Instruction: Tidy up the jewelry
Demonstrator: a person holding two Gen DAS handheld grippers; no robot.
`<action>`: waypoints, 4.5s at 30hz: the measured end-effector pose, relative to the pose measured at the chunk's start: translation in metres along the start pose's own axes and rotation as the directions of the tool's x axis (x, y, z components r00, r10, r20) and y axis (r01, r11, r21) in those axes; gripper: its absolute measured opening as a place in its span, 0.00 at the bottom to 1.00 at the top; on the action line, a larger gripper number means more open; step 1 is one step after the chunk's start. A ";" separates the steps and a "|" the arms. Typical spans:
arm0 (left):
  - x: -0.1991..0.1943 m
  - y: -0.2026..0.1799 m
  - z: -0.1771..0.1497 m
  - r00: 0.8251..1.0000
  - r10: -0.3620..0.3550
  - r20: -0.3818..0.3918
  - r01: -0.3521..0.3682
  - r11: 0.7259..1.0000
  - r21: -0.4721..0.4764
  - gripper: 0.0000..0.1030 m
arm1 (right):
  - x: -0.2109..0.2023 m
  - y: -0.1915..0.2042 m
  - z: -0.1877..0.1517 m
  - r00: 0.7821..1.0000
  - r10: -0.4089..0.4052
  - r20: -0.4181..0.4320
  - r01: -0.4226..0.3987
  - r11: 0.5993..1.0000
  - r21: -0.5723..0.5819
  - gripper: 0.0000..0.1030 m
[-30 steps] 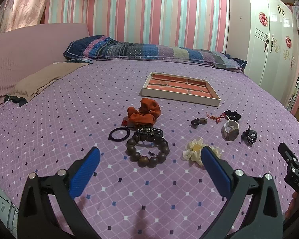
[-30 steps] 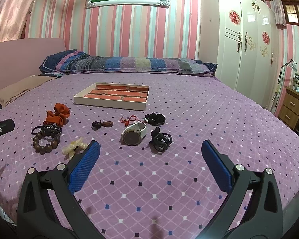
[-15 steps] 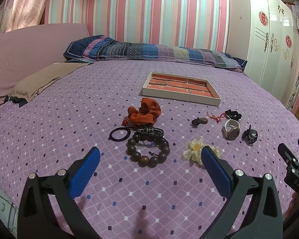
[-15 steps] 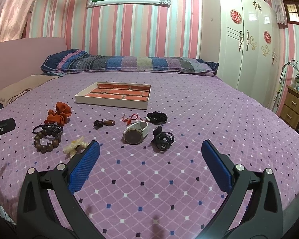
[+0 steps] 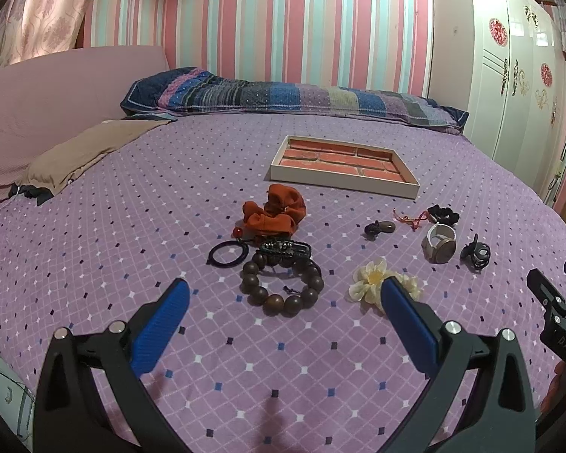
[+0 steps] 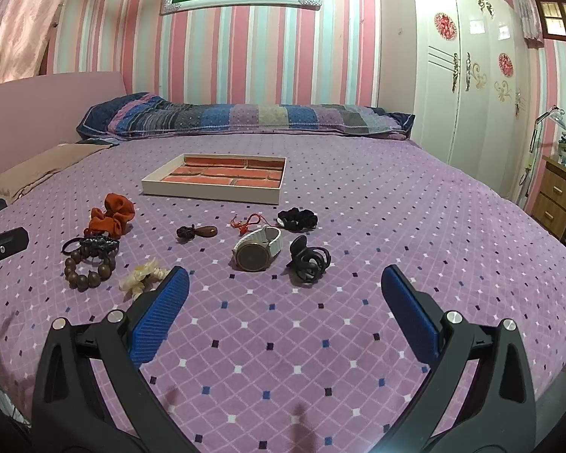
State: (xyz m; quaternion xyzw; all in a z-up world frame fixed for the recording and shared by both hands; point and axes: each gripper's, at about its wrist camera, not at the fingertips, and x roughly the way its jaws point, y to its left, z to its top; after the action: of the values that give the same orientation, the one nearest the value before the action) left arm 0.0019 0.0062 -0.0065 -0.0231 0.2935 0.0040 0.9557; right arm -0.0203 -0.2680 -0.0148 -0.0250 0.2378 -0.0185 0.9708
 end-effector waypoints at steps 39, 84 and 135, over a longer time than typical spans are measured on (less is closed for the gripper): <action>0.070 -0.002 0.023 0.999 -0.008 -0.038 0.007 0.999 -0.034 0.96 | 0.087 -0.015 0.010 0.995 -0.043 -0.085 0.047 0.998 0.050 0.96; 0.160 0.004 0.020 0.991 0.011 -0.133 -0.005 0.999 0.044 0.80 | 0.159 -0.038 -0.001 0.978 -0.099 -0.186 0.102 0.995 0.009 0.89; 0.176 0.003 0.024 0.976 -0.112 -0.186 0.116 0.993 0.011 0.30 | 0.178 -0.029 0.002 0.968 0.007 -0.250 -0.007 1.000 0.002 0.49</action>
State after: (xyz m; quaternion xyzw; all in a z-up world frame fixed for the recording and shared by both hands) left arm 0.1611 0.0094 -0.0858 -0.0296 0.3793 -0.0562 0.9231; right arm 0.1381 -0.3053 -0.0937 -0.0213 0.3584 -0.0179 0.9331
